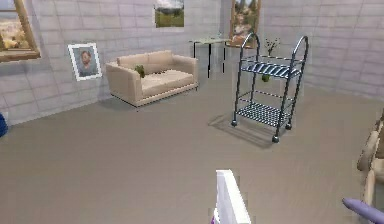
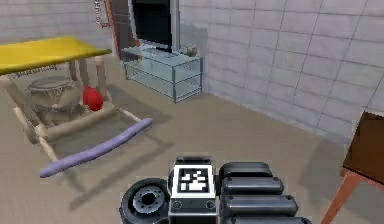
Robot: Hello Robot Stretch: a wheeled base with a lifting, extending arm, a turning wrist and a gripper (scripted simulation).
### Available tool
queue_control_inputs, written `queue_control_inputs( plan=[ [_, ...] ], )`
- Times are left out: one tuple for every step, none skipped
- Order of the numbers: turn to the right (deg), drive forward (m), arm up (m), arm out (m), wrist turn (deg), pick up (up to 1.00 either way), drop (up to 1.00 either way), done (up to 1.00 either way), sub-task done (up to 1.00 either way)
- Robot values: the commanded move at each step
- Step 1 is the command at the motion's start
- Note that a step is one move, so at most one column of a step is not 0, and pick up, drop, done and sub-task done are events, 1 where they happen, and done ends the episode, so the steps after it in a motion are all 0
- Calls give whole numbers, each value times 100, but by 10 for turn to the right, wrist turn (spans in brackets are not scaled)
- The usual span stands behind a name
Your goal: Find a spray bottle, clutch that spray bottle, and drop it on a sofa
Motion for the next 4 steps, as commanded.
queue_control_inputs(
  plan=[
    [0,100,0,0,0,0,0,0,0],
    [0,100,0,0,0,0,0,0,0],
    [0,100,0,0,0,0,0,0,0],
    [-90,0,0,0,0,0,0,0,0]
  ],
)
